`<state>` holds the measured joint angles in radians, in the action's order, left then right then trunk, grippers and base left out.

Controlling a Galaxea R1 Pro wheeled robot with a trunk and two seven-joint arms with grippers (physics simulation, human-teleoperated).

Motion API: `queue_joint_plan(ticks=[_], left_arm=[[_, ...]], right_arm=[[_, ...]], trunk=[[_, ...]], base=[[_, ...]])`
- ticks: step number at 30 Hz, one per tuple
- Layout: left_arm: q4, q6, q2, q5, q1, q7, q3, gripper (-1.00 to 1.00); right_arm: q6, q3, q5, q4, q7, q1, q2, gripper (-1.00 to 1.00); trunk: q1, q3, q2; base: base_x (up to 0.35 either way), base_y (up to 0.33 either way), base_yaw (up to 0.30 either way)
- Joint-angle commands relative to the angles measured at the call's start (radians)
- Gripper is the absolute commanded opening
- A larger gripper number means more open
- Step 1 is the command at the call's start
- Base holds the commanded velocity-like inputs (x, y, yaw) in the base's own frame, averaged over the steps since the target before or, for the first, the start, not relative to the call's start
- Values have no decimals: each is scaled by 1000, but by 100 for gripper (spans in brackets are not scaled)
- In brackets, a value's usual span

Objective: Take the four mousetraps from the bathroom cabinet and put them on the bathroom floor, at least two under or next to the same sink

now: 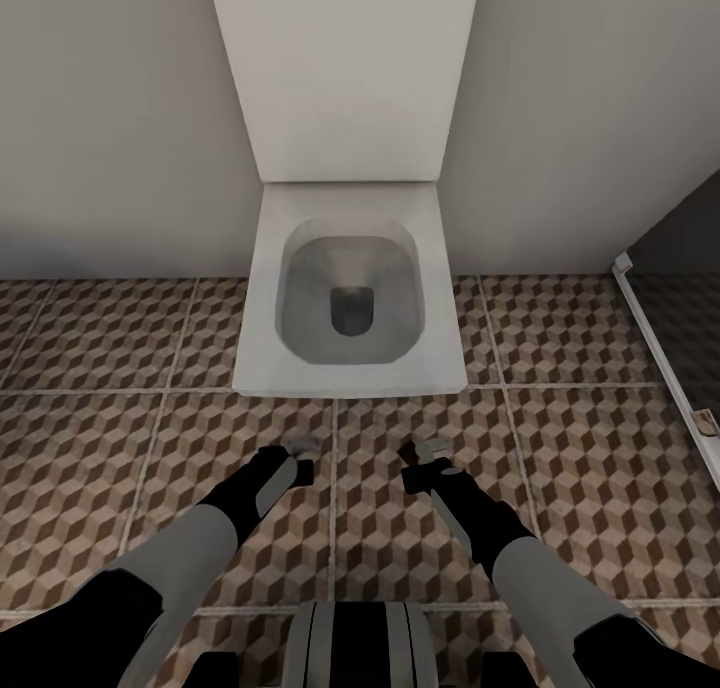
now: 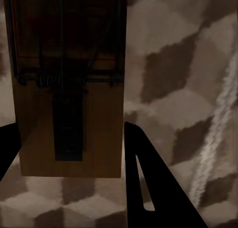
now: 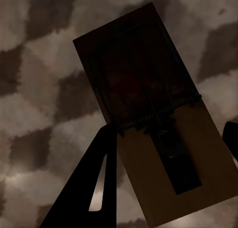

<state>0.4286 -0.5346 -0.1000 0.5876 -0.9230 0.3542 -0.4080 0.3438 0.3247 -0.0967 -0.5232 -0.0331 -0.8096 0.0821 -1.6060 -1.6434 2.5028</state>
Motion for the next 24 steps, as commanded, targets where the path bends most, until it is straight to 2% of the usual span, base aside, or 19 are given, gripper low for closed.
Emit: queue_joint_plan(ticks=[1,16,20,24], left_arm=[[-1,0,1,8,-1,3,-8,-100],[-68,63,3,5,-1,-10,-8,-100],[-69,65,3,-19,-1,-10,-8,-100],[-70,65,3,-25,-1,-10,-8,-100]], right_arm=[[4,5,-11,-1,-4,0,-1,-100],[4,5,-10,-1,-4,0,-1,-100],[4,5,-10,-1,-4,0,-1,-100],[4,10,-11,-1,-4,0,-1,-100]], trunk=[[0,-1,0],[0,-1,0],[0,-1,0],[0,-1,0]], base=[[0,0,0],[0,0,0],[0,0,0],[0,0,0]])
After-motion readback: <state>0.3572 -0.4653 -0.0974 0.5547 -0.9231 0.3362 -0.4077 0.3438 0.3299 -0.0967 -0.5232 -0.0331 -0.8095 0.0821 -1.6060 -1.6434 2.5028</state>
